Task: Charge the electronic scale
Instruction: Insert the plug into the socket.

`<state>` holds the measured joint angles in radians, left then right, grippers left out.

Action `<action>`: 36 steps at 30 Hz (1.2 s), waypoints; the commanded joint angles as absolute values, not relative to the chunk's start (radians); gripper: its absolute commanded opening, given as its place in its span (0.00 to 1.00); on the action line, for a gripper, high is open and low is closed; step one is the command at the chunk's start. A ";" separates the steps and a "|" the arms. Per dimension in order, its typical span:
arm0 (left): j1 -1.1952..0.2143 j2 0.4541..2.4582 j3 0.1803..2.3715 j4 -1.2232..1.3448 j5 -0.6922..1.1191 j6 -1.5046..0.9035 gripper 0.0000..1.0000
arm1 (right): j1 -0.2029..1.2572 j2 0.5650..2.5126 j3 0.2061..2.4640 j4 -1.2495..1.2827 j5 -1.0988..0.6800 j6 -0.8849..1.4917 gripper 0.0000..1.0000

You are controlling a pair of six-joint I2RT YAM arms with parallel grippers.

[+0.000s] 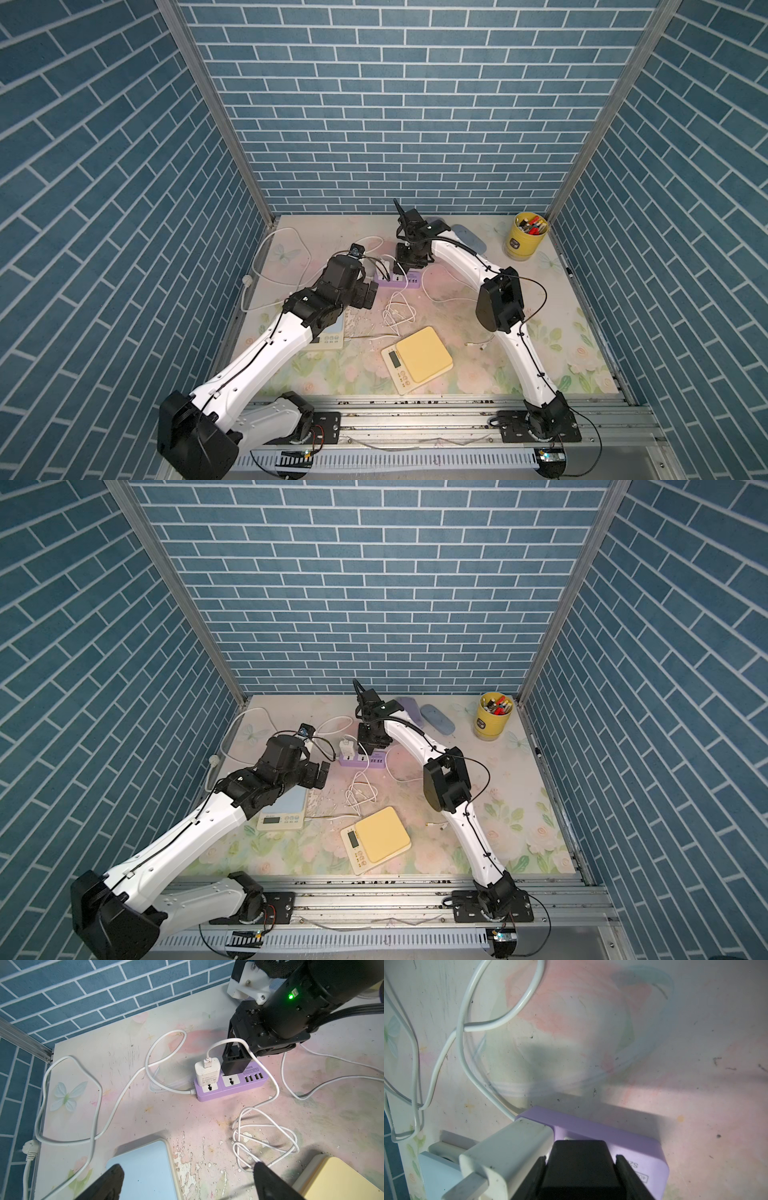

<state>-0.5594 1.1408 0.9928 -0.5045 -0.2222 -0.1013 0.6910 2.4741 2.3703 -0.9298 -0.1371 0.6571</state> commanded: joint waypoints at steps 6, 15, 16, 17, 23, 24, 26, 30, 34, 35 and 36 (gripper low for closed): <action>-0.552 1.148 1.017 -0.528 -0.217 -0.112 1.00 | 0.709 2.459 2.367 -0.956 -0.173 0.669 0.45; -0.555 1.155 1.018 -0.534 -0.216 -0.112 0.99 | 0.709 2.454 2.372 -0.955 -0.188 0.666 0.53; -0.554 1.155 1.019 -0.535 -0.214 -0.112 1.00 | 0.709 2.453 2.373 -0.954 -0.189 0.664 0.54; -0.554 1.158 1.020 -0.537 -0.214 -0.112 1.00 | 0.708 2.451 2.374 -0.954 -0.189 0.663 0.55; -0.555 1.173 1.031 -0.555 -0.221 -0.113 1.00 | 0.709 2.462 2.398 -0.982 -0.168 0.639 0.57; -0.554 1.175 1.034 -0.559 -0.224 -0.113 1.00 | 0.710 2.468 2.408 -0.994 -0.160 0.634 0.55; -0.554 1.177 1.041 -0.568 -0.231 -0.110 0.99 | 0.713 2.479 2.426 -1.019 -0.143 0.621 0.52; -0.554 1.178 1.049 -0.580 -0.250 -0.104 1.00 | 0.720 2.493 2.430 -1.042 -0.103 0.585 0.43; -0.554 1.184 1.048 -0.582 -0.250 -0.103 1.00 | 0.739 2.510 2.429 -1.064 -0.095 0.543 0.32; -0.555 1.186 1.049 -0.583 -0.252 -0.103 1.00 | 0.744 2.511 2.427 -1.068 -0.068 0.534 0.32; -0.554 1.190 1.051 -0.585 -0.251 -0.103 1.00 | 0.750 2.509 2.420 -1.072 -0.059 0.528 0.32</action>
